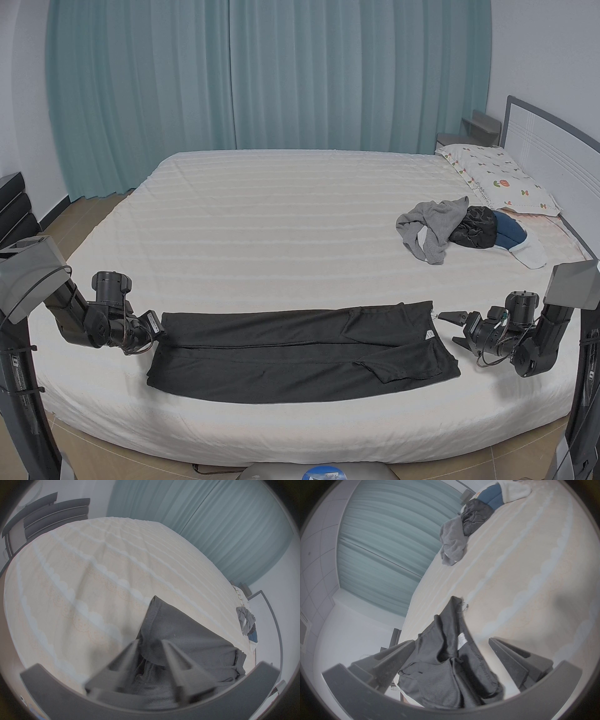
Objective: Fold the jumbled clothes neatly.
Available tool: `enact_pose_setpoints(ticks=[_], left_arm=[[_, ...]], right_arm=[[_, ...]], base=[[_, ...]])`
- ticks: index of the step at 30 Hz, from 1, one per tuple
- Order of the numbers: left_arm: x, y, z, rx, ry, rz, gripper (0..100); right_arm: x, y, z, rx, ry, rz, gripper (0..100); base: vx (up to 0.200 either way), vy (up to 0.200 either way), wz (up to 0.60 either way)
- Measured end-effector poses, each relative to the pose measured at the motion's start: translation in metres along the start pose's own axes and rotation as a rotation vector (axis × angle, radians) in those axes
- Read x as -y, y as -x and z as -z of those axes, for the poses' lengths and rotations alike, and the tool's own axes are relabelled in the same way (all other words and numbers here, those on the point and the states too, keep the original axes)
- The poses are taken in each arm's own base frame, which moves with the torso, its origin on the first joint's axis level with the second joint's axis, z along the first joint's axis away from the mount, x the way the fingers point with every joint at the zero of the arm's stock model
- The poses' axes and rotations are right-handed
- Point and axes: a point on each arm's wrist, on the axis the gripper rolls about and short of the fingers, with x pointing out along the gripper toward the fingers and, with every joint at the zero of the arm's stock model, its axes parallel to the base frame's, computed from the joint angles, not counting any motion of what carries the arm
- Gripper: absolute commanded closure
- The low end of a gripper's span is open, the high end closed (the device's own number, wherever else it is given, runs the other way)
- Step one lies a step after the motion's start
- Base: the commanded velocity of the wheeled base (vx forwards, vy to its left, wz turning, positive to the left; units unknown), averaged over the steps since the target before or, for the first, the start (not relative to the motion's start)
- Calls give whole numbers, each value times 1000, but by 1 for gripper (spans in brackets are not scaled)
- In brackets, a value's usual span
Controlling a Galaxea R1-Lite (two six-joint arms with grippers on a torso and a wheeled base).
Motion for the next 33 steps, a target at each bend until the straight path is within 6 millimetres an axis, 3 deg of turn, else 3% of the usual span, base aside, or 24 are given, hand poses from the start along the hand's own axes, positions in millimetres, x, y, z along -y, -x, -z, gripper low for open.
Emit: enact_pose_setpoints(ticks=[10,22,23,33], left_arm=[[1,3,-2,13,121,6,0],[-1,9,-8,34,157,9,0],[-1,9,-8,34,157,9,0],[-3,11,-14,56,173,4,0]], right_arm=[[-26,-18,14,10,61,-4,0],[-28,-42,17,-38,62,8,0],[-28,-43,17,-36,62,7,100],[-23,-41,17,-35,55,16,100]], base=[[0,0,0],[0,0,0],[0,0,0],[0,0,0]])
